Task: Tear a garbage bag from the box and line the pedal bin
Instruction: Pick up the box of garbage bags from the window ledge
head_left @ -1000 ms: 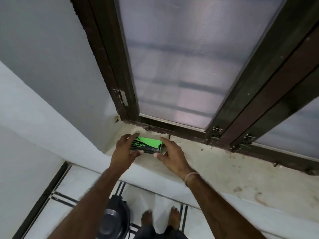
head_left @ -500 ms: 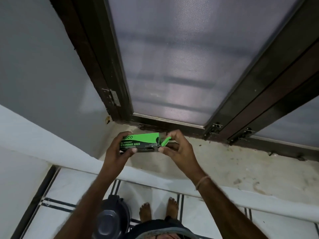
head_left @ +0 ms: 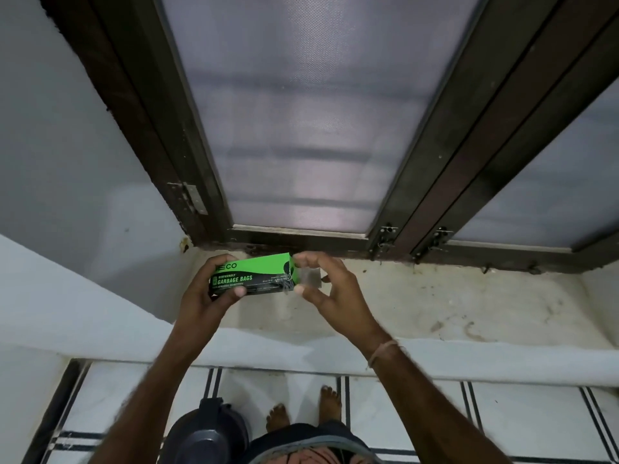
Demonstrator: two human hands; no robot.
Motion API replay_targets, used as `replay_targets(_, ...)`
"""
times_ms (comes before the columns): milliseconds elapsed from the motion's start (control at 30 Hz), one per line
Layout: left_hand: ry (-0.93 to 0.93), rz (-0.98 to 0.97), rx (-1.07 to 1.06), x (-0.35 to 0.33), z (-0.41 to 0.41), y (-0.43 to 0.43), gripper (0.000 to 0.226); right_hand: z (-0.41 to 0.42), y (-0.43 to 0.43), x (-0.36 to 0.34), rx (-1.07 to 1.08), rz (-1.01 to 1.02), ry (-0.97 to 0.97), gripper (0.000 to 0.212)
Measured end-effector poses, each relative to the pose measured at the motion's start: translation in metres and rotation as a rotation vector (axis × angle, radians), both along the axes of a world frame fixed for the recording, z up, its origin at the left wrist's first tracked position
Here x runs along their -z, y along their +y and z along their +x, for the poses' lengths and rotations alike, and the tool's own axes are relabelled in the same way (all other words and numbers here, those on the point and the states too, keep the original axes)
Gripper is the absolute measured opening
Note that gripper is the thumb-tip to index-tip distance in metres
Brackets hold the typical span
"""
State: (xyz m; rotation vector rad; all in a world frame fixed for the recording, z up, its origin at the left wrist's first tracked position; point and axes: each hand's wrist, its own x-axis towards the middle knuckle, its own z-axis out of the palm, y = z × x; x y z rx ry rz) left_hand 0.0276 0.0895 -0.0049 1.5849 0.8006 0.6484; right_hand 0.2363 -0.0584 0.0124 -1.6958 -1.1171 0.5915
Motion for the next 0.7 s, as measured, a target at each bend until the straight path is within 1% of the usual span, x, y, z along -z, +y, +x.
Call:
replay_targets(67, -0.013, 0.009, 0.005, -0.003, 0.0, 0.0, 0.06, -0.002, -0.001, 0.0, -0.003, -0.023, 0.026, 0.048)
replay_targets(167, -0.015, 0.026, 0.029, -0.007, -0.002, 0.001, 0.058, -0.005, -0.003, 0.0, 0.002, -0.027, 0.089, 0.047)
replay_targets(267, -0.016, 0.04, 0.021, -0.012, -0.002, 0.002, 0.052, -0.008, -0.003, -0.002, 0.04, 0.041, 0.155, 0.033)
replay_targets(333, -0.017, 0.061, 0.01, -0.015, -0.004, 0.003, 0.048, -0.011, -0.003, -0.003, 0.055, 0.042, 0.179, 0.023)
replay_targets(367, -0.011, 0.075, 0.012, -0.017, -0.004, 0.004, 0.048, -0.012, -0.003, -0.003, 0.055, 0.03, 0.185, 0.021)
replay_targets(467, 0.016, 0.126, 0.015, -0.022, -0.007, 0.008, 0.052, -0.016, -0.002, -0.004, 0.037, 0.019, 0.228, 0.029)
replay_targets(533, 0.035, 0.177, 0.01, -0.027, -0.007, 0.012, 0.058, -0.017, -0.001, -0.004, 0.016, 0.038, 0.313, 0.037)
replay_targets(600, 0.067, 0.276, 0.027, -0.037, -0.005, 0.014, 0.057, -0.017, 0.0, -0.004, 0.019, 0.066, 0.447, 0.042)
replay_targets(700, 0.154, 0.491, 0.056, -0.057, 0.005, 0.017, 0.053, -0.021, 0.002, -0.007, 0.087, 0.058, 0.617, 0.044)
